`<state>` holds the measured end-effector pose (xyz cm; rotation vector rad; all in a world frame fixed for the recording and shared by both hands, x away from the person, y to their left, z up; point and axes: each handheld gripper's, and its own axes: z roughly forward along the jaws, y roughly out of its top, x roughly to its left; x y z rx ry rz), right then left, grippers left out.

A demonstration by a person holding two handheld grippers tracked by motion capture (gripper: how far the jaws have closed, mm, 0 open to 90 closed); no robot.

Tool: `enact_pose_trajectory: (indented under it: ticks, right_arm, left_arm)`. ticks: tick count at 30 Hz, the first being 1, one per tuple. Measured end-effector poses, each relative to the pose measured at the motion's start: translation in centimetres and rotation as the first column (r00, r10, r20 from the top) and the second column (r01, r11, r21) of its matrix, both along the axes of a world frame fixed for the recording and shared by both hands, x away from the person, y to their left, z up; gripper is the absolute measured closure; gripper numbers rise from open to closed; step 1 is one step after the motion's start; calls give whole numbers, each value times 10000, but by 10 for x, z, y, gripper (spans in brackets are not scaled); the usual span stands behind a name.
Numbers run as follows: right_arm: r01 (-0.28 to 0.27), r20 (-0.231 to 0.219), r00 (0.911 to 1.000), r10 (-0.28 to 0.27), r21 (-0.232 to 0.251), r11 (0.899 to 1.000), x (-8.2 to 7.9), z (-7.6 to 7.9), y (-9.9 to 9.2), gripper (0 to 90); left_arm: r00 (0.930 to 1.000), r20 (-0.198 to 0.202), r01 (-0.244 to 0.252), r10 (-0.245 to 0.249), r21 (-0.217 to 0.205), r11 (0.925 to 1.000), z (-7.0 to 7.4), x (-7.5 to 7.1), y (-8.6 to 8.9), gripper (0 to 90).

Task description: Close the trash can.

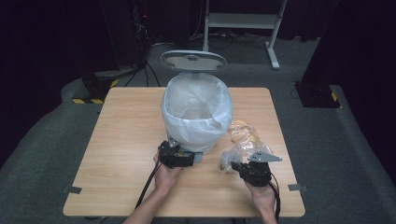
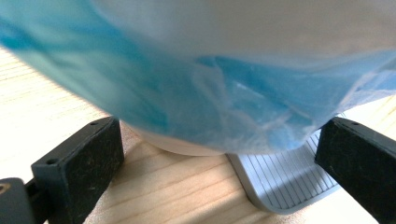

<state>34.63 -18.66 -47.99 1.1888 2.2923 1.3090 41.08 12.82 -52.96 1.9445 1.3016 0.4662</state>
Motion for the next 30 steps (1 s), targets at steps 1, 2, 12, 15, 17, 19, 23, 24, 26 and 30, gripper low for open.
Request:
enact_pose_trajectory:
  ticks: [1, 2, 12, 15, 17, 19, 23, 24, 26, 30]
  right_arm:
    - [15, 5, 10000, -15, 12, 10000, 0, 1, -1, 840]
    - [37, -8, 10000, -37, 15, 10000, 0, 2, -2, 840]
    - [93, 38, 9999, -93, 106, 9999, -1, 11, -7, 843]
    - [61, 66, 10000, -62, 152, 9999, -1, 14, -8, 844]
    - [68, 58, 10000, -69, 216, 9997, -2, 17, -10, 844]
    - [65, 110, 9999, -67, 237, 9997, -3, 19, -11, 844]
    - [57, 143, 9999, -62, 351, 9994, -4, 24, -14, 844]
    - [56, 181, 9998, -63, 393, 9992, -4, 25, -15, 845]
    - [36, 212, 9998, -46, 452, 9990, -4, 28, -16, 845]
    - [0, 251, 9997, -13, 478, 9989, -4, 32, -17, 845]
  left_arm:
    - [10000, -17, 21, -21, -13, 10000, 0, 0, 0, 12]
    - [10000, -19, 10, -10, -1, 10000, 0, 0, 0, 13]
    - [10000, -30, 7, -8, -29, 10000, 0, 0, 0, 13]
    - [10000, -28, 1, -1, -38, 10000, 0, 0, 0, 13]
    - [10000, -31, 7, -7, -32, 10000, 0, 0, 0, 13]
    - [10000, -26, 0, 0, -29, 10000, 0, 0, 0, 13]
    - [10000, -26, 1, -1, -32, 10000, 0, 0, 0, 13]
    - [10000, -32, 4, -4, -26, 10000, 0, 0, 0, 13]
    - [10000, -31, 4, -4, -30, 10000, 0, 0, 0, 13]
    - [10000, -31, -3, 3, -40, 10000, 0, 0, 0, 13]
